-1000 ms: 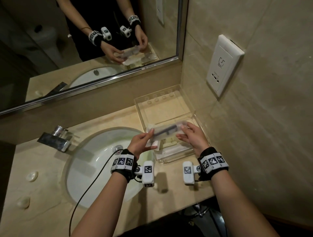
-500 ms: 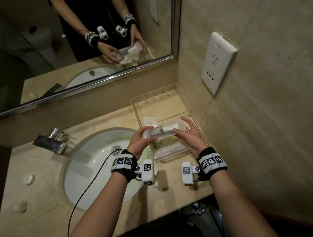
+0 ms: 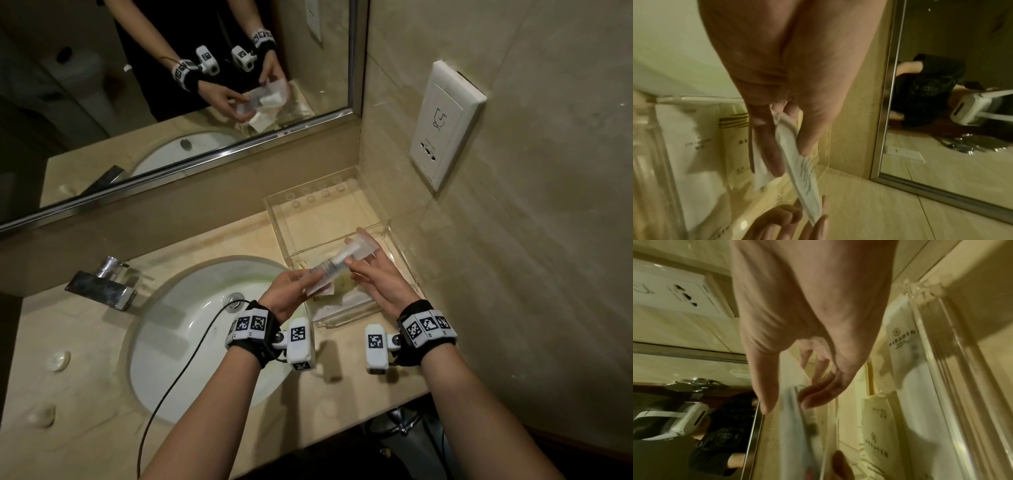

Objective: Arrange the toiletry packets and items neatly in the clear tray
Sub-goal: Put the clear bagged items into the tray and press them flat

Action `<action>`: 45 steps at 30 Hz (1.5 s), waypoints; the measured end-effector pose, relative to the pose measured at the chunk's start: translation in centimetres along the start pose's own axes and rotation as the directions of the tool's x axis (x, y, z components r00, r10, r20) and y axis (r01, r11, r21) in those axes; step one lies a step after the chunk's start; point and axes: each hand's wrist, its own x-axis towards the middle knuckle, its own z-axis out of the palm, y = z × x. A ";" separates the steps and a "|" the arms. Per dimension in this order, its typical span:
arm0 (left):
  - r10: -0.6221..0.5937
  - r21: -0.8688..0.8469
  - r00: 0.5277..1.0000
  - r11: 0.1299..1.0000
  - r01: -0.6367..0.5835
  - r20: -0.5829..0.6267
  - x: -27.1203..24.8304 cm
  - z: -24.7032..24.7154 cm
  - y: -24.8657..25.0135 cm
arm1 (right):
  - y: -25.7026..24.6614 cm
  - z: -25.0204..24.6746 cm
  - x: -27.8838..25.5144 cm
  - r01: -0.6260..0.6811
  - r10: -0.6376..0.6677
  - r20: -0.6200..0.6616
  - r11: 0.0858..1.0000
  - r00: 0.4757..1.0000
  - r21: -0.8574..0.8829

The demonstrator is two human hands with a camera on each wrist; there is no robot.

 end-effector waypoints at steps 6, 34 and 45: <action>-0.036 -0.023 0.999 0.999 0.037 0.019 -0.1 -0.2 1.0 | -0.5 0.1 0.2 0.062 -0.087 -0.102 0.972 0.991 -0.228; 0.155 0.464 0.967 0.885 -0.044 -0.202 2.2 -0.6 -1.5 | 0.9 -2.7 2.0 -0.335 -0.190 -0.584 0.664 0.789 -0.669; 0.199 0.695 0.971 0.717 -0.052 -0.133 2.3 -0.3 -1.9 | 2.0 0.0 4.0 0.065 -0.179 0.014 0.282 0.984 -0.957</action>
